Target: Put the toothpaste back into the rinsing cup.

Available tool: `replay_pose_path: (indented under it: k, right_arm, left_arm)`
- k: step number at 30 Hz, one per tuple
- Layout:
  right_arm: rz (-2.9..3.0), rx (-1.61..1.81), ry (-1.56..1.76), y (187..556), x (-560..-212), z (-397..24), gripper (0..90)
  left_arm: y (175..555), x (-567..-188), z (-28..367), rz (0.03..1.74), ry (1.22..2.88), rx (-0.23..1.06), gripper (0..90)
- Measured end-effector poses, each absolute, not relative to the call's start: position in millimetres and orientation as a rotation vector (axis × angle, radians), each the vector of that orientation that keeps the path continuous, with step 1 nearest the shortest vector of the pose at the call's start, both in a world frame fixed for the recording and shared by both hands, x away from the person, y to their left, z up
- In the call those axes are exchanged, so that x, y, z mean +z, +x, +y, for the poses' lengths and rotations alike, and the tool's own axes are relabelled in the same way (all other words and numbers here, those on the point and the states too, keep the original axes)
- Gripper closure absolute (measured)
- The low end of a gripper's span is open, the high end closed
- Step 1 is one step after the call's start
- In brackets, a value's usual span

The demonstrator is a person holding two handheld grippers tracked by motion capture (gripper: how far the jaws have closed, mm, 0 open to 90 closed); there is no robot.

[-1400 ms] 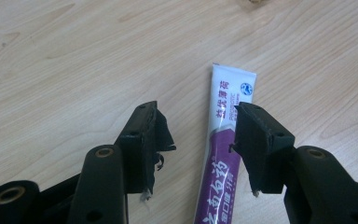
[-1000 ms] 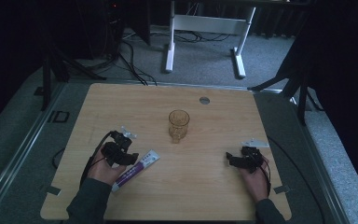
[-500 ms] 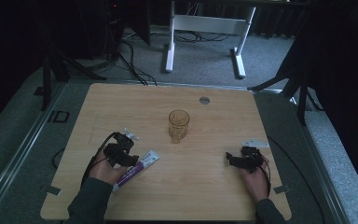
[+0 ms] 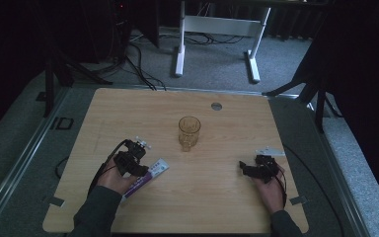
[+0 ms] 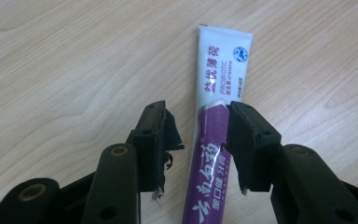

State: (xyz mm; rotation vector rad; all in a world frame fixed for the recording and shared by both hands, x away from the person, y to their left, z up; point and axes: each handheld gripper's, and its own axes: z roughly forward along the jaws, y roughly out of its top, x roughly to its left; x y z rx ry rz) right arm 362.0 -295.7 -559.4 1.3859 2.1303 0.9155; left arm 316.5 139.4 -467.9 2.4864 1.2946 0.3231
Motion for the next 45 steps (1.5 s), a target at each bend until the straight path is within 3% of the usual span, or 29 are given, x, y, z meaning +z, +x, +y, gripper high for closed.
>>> replay_pose_path:
  k: [45]
  right_arm:
    - [2.13,0.916,1.386,362.0,-559.4,-295.7,19.5]
  left_arm:
    - [319.2,-483.2,119.9,1.249,2.684,0.236,59.1]
